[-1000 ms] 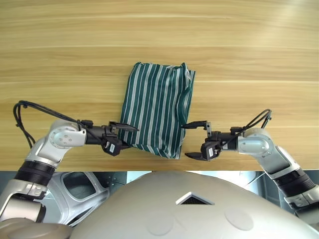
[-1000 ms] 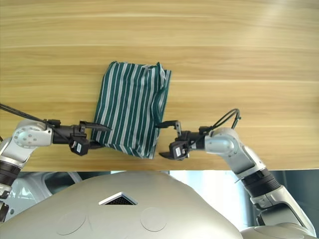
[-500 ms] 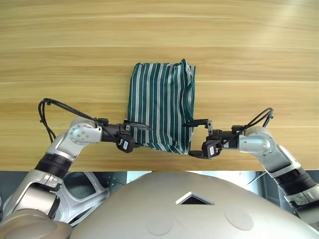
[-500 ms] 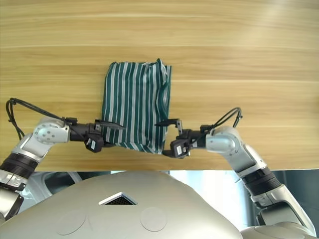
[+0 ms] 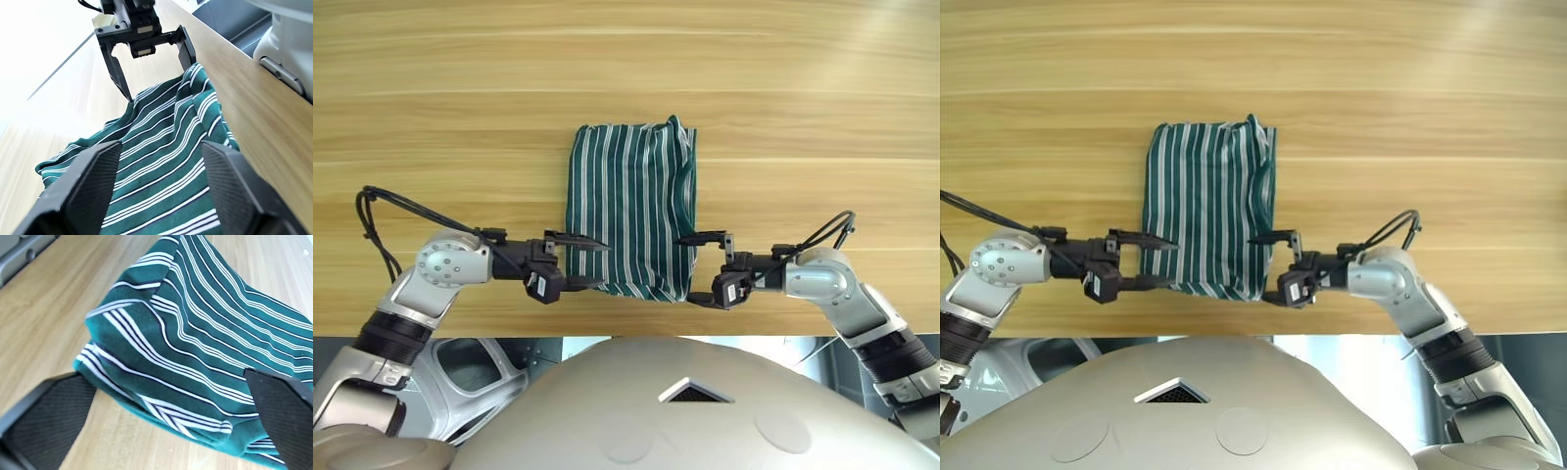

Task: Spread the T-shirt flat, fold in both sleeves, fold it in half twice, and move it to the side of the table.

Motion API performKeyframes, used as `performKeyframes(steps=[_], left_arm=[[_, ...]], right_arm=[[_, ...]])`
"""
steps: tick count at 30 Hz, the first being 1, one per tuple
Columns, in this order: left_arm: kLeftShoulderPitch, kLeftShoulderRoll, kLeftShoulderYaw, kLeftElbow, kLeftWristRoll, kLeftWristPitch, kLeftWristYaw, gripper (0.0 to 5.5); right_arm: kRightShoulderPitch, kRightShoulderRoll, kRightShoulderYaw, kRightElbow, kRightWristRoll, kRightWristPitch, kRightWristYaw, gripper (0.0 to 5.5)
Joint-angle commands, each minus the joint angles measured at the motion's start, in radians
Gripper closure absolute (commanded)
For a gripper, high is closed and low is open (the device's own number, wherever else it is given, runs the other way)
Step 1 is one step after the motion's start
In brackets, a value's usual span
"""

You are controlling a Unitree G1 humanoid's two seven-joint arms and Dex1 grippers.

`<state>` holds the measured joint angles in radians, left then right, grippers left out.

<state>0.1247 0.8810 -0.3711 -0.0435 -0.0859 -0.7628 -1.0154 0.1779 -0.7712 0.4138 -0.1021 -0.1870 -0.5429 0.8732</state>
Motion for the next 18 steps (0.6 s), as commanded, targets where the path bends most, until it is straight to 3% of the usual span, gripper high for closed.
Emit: performKeyframes(steps=[1, 9, 16, 18], left_arm=[[0.066, 0.084, 0.061, 0.005, 0.004, -0.006, -0.004, 2.49], [0.175, 0.203, 0.161, 0.053, 0.041, -0.024, -0.002, 2.49], [0.153, 0.16, 0.153, 0.077, 0.156, -0.006, 0.041, 2.49], [0.163, 0.157, 0.135, 0.056, 0.142, 0.011, 0.03, 2.24]], right_arm=[[0.008, -0.045, -0.015, 0.009, -0.017, 0.007, 0.011, 0.14], [0.053, -0.084, -0.031, -0.001, -0.009, 0.007, 0.006, 0.14], [0.06, -0.087, -0.032, 0.0, -0.005, 0.006, 0.006, 0.14], [0.059, -0.087, -0.032, 0.001, -0.005, 0.005, 0.006, 0.1]])
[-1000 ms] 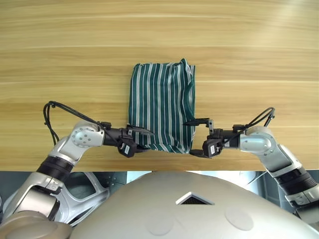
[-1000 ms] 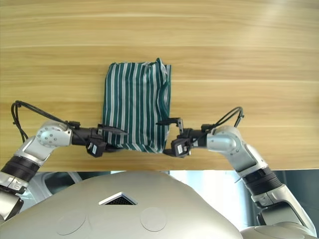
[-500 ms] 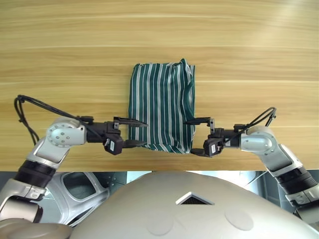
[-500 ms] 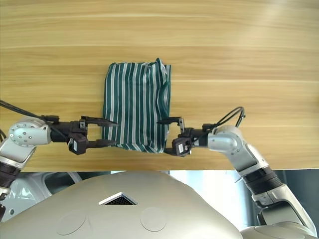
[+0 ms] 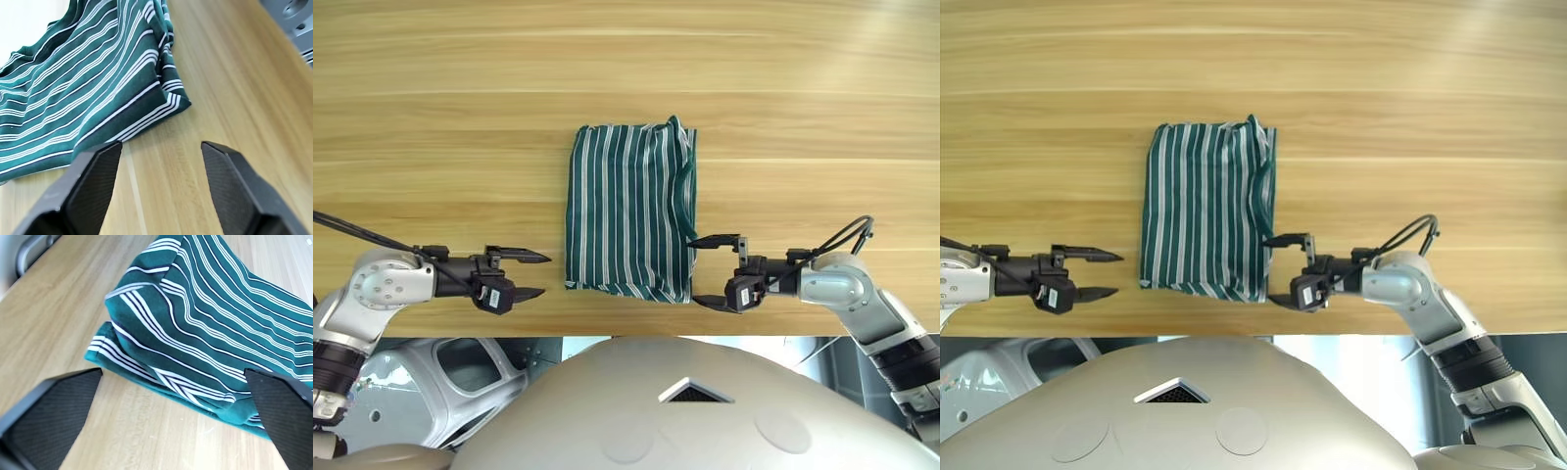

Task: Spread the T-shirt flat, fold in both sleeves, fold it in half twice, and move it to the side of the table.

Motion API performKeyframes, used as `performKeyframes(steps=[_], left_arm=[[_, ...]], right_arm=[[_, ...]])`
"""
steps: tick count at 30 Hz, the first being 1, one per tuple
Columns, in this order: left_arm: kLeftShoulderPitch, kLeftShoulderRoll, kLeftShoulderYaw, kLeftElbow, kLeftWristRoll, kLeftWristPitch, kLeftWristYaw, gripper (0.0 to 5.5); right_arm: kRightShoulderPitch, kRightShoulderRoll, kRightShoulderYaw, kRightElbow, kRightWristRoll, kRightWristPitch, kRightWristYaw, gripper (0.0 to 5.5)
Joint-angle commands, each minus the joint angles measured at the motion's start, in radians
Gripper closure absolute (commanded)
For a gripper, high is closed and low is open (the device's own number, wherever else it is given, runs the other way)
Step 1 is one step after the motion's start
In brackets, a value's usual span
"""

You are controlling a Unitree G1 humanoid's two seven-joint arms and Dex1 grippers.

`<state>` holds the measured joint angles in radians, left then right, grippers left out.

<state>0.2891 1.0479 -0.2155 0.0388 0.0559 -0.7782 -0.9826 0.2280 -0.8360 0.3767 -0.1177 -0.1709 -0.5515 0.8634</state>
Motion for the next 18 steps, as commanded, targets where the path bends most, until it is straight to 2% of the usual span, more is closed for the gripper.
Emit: performKeyframes(steps=[1, 9, 18], left_arm=[[-0.001, -0.014, -0.026, -0.029, 0.003, 0.031, -0.004, 2.05], [-0.039, -0.101, -0.072, 0.015, 0.149, -0.033, 0.073, 0.82], [-0.081, -0.132, -0.114, 0.087, 0.282, -0.061, 0.162, 0.68]], right_arm=[[0.008, -0.022, 0.006, 0.016, -0.021, 0.013, 0.016, 0.1], [0.002, -0.008, 0.018, 0.015, -0.028, 0.015, 0.014, 0.1], [0.006, 0.024, 0.059, 0.022, -0.029, 0.015, 0.009, 0.1]])
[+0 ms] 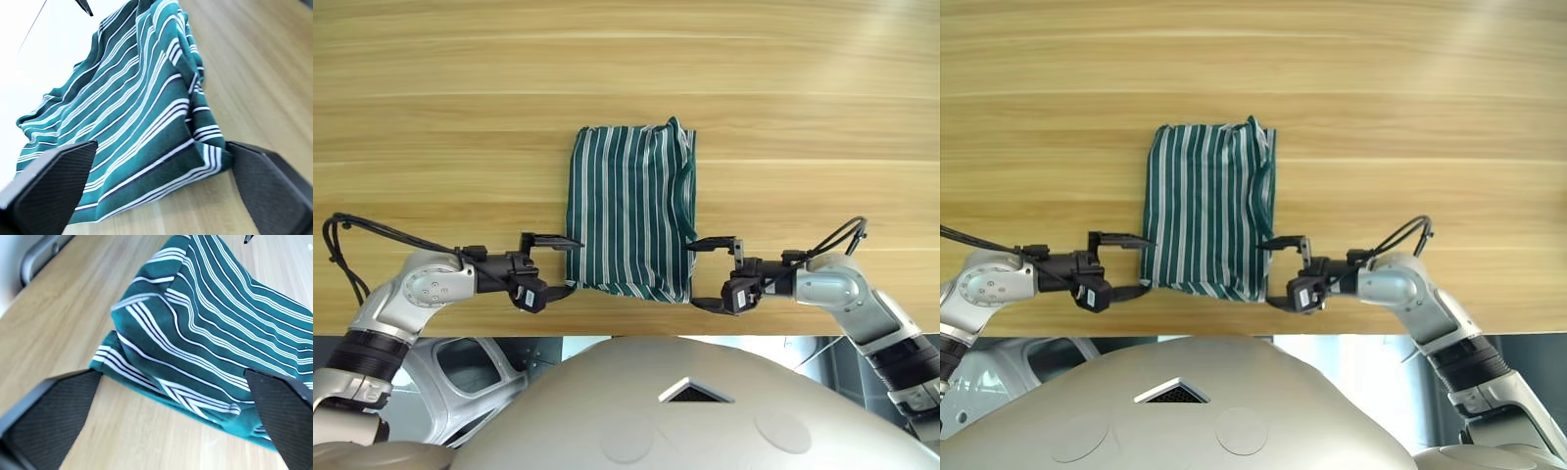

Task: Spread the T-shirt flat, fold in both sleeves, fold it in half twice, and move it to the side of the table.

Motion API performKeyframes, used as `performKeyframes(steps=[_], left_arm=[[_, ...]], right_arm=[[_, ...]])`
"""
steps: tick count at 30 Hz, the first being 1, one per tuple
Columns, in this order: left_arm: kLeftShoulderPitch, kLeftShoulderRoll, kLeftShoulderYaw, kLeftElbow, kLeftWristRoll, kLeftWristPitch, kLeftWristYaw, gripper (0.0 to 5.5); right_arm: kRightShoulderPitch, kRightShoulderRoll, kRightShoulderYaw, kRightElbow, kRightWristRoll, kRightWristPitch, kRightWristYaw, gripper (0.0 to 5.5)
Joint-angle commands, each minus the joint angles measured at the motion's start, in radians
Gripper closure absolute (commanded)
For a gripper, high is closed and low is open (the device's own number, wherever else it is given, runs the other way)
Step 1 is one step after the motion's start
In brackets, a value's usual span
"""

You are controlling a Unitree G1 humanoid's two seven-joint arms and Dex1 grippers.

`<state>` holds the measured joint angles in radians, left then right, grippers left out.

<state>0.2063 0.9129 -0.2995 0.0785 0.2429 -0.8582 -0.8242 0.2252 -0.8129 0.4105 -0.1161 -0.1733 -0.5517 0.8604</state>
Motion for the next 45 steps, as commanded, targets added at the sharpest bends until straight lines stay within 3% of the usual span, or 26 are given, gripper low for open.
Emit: performKeyframes(steps=[1, 3, 4, 29, 33, 45], left_arm=[[0.0, 0.005, -0.035, 0.051, 0.099, 0.016, 0.007, 0.68], [-0.003, 0.013, -0.048, 0.06, 0.107, 0.008, 0.009, 0.68], [-0.002, 0.019, -0.054, 0.062, 0.11, 0.005, 0.008, 0.62], [-0.042, 0.035, -0.119, 0.1, 0.057, -0.009, 0.005, 4.82], [-0.048, 0.033, -0.131, 0.093, 0.041, -0.009, 0.002, 5.26], [0.018, 0.091, -0.151, -0.091, -0.219, 0.015, -0.091, 5.35]], right_arm=[[0.008, 0.003, 0.027, 0.022, -0.026, 0.016, 0.012, 0.1], [0.008, 0.005, 0.03, 0.023, -0.026, 0.014, 0.011, 0.1], [0.01, 0.005, 0.032, 0.022, -0.027, 0.013, 0.011, 0.35], [0.0, 0.006, 0.038, 0.026, -0.035, 0.005, 0.011, 4.91], [-0.005, 0.007, 0.039, 0.029, -0.035, 0.003, 0.012, 5.48], [0.003, -0.033, 0.008, -0.006, 0.015, -0.001, 0.038, 5.5]])
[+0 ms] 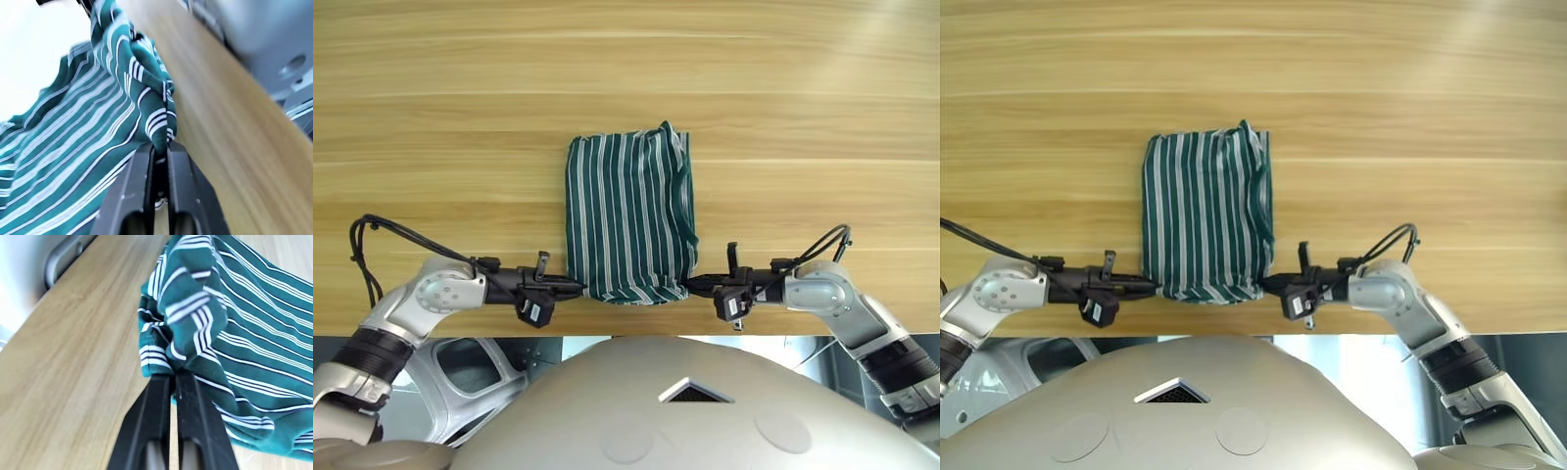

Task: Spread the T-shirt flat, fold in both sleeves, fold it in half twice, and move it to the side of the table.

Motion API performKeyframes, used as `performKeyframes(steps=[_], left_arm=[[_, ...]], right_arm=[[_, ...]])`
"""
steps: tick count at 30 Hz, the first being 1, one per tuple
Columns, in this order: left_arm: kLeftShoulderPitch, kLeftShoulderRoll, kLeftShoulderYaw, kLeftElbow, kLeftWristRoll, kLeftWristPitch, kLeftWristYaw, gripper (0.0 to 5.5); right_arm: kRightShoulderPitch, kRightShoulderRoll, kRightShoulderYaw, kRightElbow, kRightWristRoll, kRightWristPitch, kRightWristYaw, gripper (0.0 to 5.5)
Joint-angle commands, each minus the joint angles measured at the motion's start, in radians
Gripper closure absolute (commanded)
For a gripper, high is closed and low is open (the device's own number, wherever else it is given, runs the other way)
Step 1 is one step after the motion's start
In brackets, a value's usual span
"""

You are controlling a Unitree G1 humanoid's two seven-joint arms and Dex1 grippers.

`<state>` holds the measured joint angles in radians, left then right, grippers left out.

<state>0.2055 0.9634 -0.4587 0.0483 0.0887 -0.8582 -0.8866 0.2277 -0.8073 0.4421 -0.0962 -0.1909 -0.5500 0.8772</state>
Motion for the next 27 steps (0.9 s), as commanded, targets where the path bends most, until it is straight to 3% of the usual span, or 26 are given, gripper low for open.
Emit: performKeyframes(steps=[1, 16, 27], left_arm=[[0.026, 0.049, 0.013, -0.075, -0.081, 0.017, -0.034, 5.35], [0.127, 0.101, 0.078, -0.132, -0.162, 0.009, -0.055, 5.35], [0.137, 0.093, 0.138, -0.203, -0.377, 0.032, -0.083, 5.35]], right_arm=[[0.007, -0.05, -0.031, -0.032, 0.043, -0.005, 0.024, 5.5], [0.202, -0.248, -0.162, -0.207, 0.285, -0.09, 0.091, 5.5], [0.13, -0.164, -0.254, -0.207, 0.302, -0.03, 0.03, 5.5]])
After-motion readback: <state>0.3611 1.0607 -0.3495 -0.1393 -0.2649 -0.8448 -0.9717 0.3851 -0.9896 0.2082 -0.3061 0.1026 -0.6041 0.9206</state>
